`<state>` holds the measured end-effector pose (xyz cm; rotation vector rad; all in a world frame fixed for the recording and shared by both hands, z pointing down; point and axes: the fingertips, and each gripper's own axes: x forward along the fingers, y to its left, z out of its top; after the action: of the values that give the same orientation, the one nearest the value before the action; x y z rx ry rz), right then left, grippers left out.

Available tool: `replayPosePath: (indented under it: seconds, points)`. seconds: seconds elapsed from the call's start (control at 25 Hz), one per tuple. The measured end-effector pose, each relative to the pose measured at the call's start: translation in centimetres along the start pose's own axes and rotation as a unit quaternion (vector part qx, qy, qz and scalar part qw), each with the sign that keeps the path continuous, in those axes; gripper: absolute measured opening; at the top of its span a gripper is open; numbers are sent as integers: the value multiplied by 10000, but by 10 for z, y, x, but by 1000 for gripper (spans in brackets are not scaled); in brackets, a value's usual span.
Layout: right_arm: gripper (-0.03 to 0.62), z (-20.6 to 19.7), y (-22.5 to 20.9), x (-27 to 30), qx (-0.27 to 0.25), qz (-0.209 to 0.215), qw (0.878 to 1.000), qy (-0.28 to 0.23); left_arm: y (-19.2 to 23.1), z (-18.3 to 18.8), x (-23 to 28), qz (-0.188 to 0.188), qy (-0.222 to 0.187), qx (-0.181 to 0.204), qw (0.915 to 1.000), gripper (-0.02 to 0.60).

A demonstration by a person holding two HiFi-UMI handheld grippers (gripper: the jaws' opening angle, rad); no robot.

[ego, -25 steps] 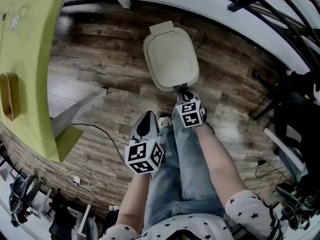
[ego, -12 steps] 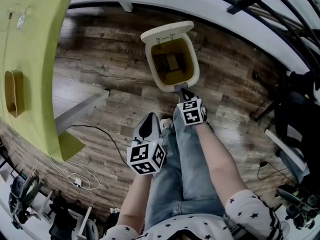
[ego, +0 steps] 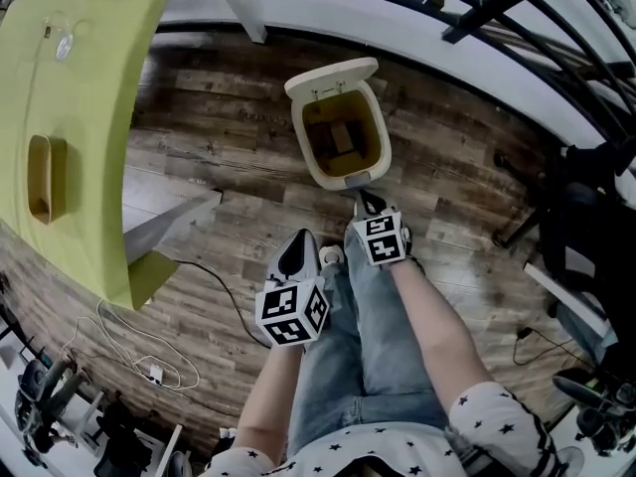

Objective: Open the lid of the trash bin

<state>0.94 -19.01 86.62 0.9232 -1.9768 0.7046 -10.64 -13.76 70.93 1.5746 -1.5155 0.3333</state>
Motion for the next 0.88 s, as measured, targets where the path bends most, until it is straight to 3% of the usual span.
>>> replayPosePath:
  seconds: [0.56, 0.88]
  points:
    - [-6, 50, 30, -108, 248, 49, 9961, -847, -28, 14, -63, -169, -39, 253, 9995, 11]
    - [-6, 56, 47, -174, 461, 76, 9920, -1174, -40, 18, -98, -271, -111, 457, 9985, 11]
